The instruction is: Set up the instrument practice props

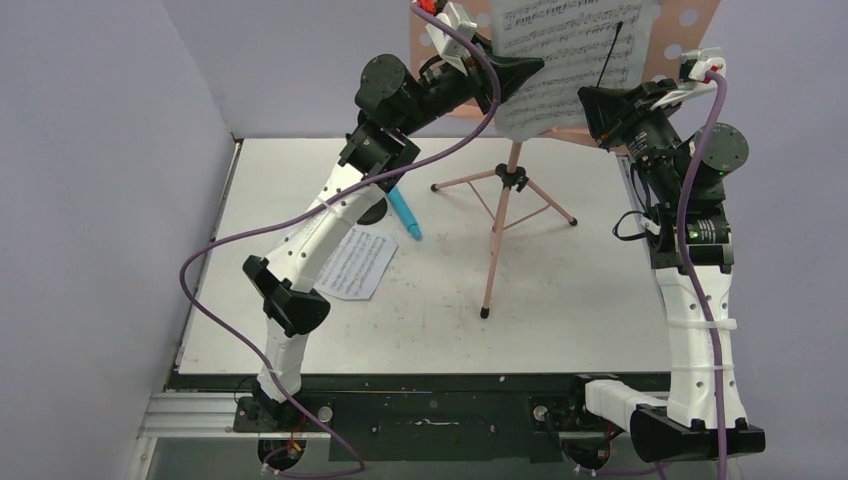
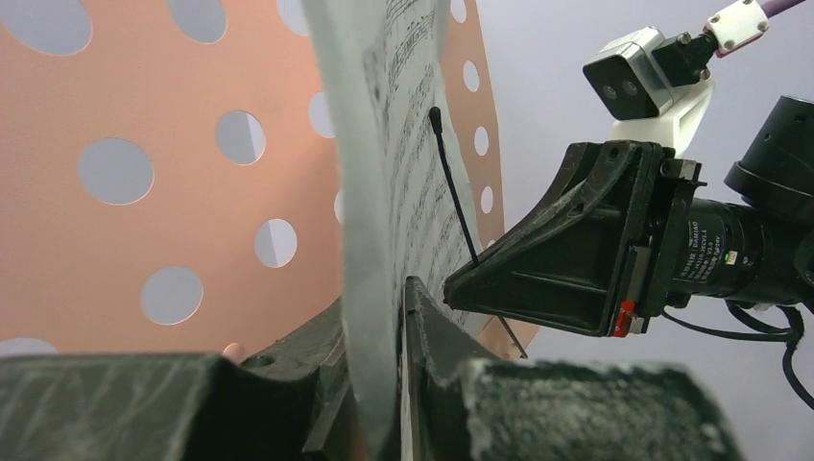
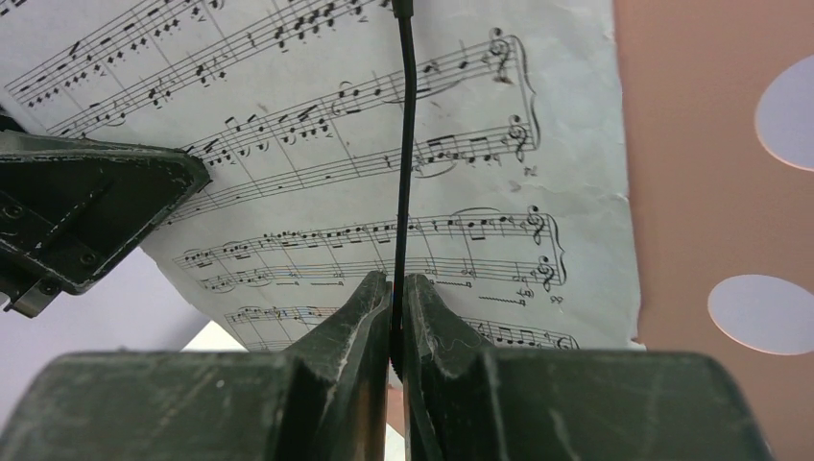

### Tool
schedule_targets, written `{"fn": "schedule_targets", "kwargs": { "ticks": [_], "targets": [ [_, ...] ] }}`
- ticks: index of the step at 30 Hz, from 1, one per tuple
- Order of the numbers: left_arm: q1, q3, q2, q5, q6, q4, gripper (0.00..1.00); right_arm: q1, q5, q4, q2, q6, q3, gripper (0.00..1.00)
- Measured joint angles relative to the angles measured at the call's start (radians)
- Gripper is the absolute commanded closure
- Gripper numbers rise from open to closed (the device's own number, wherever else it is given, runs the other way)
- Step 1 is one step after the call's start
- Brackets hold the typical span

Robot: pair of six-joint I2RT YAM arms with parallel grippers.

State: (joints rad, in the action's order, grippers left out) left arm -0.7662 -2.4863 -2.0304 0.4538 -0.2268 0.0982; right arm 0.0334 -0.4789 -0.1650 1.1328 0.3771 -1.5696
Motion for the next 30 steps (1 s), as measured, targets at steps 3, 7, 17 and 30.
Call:
{"fn": "schedule_targets", "kwargs": {
  "ticks": [3, 7, 17, 30],
  "targets": [
    [-0.001, 0.000, -0.005, 0.000, -0.001, 0.010, 0.86, 0.001, 0.000, 0.000, 0.000, -0.002, 0.001, 0.95],
    [-0.001, 0.001, -0.005, -0.013, 0.005, 0.011, 0.77, 0.001, 0.000, 0.000, 0.000, -0.005, 0.001, 0.95],
    [-0.001, 0.190, 0.067, -0.064, 0.042, 0.018, 0.75, 0.007, 0.006, 0.000, -0.005, -0.014, 0.007, 0.95],
    [-0.001, 0.510, 0.263, -0.113, 0.055, 0.150, 0.91, 0.016, 0.025, 0.000, -0.012, -0.027, 0.014, 0.95]
  ]
}}
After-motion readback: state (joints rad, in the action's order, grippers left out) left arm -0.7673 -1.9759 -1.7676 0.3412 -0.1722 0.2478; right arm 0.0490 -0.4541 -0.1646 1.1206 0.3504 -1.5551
